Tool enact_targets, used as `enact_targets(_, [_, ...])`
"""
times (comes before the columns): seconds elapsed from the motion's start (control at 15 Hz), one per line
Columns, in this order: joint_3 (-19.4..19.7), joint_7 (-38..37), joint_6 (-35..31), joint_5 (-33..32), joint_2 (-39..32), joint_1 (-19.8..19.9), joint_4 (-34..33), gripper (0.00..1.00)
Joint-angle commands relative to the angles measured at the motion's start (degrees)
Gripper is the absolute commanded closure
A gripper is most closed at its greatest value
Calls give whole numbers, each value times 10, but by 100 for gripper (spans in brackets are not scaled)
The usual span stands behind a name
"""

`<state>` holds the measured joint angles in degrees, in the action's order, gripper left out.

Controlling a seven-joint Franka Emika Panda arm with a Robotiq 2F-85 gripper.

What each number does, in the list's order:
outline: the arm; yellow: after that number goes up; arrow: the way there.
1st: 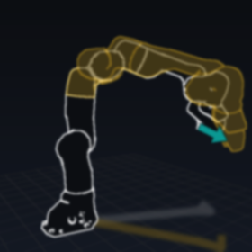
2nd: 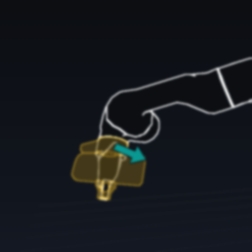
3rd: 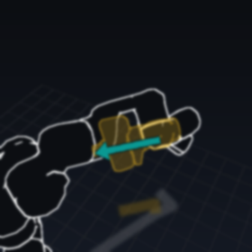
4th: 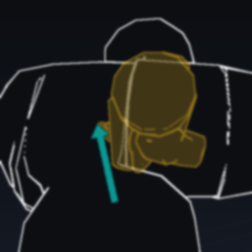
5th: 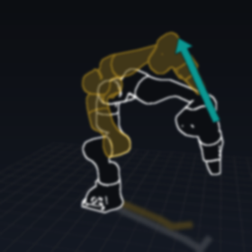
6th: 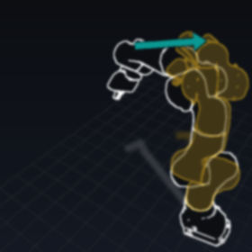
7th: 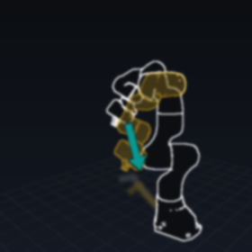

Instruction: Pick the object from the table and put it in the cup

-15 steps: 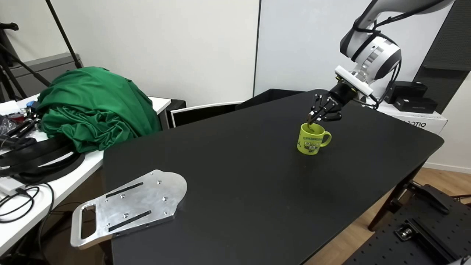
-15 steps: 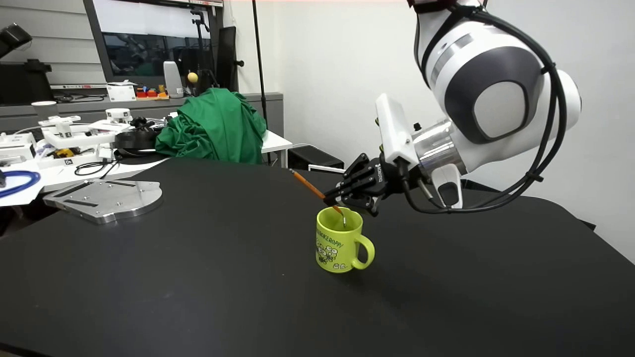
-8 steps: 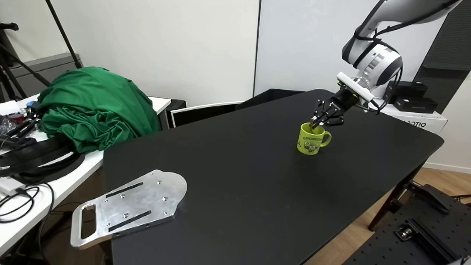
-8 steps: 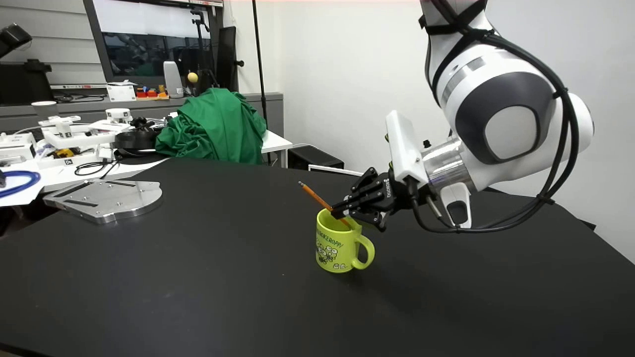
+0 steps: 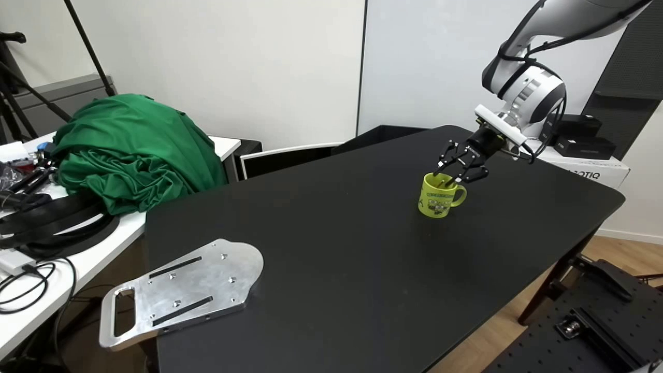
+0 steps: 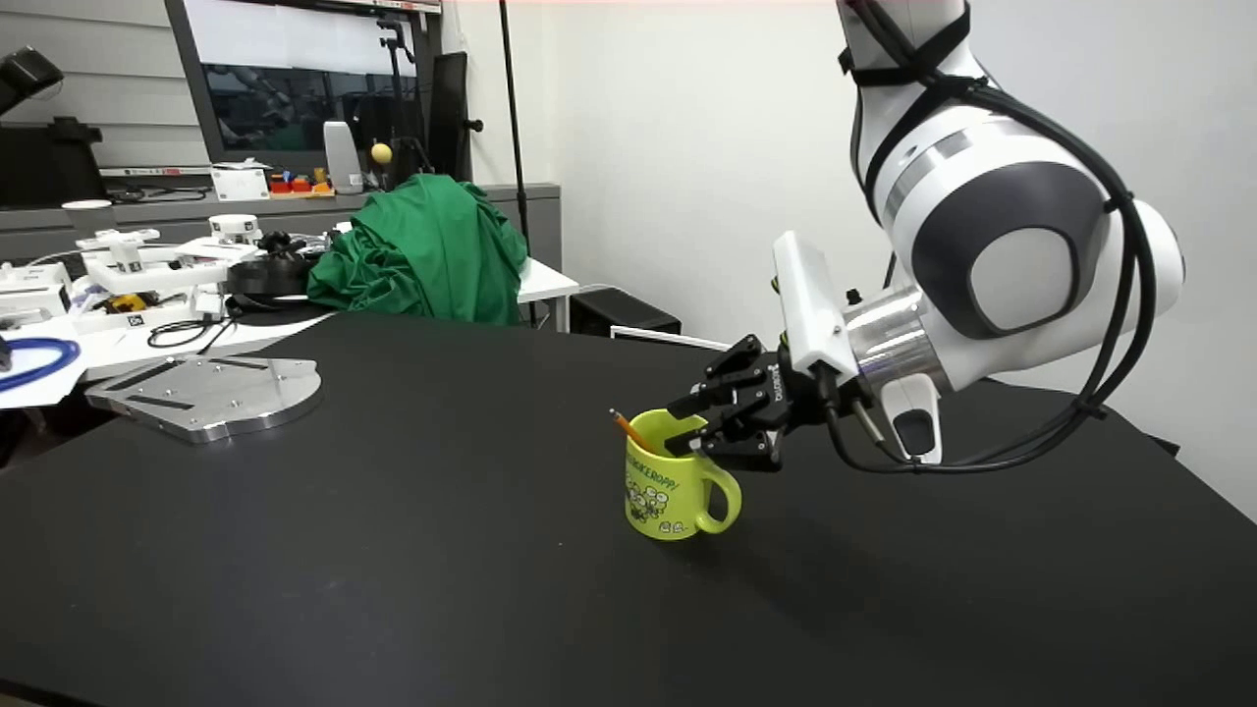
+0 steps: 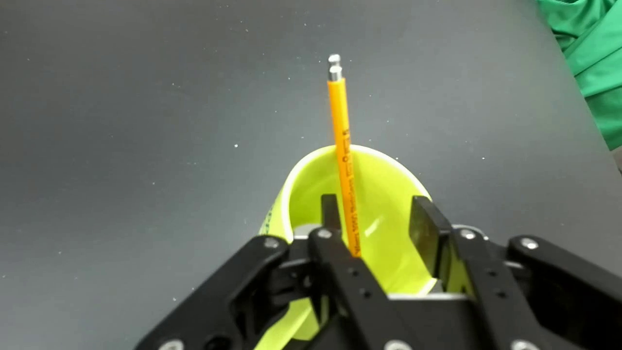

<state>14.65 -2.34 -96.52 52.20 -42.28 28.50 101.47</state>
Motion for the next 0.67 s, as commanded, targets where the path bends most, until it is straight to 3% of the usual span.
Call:
enact_targets(0.0, [-1,-20,24,10,-4,-2,-26,25])
enact_targets(0.27, [-3,-16,32,7,32,-19,-20,1])
enact_targets(0.53, [-8,-2,42,2,78,-39,-1,0])
enact_targets(0.6, [-4,1,35,3,47,-34,-19,0])
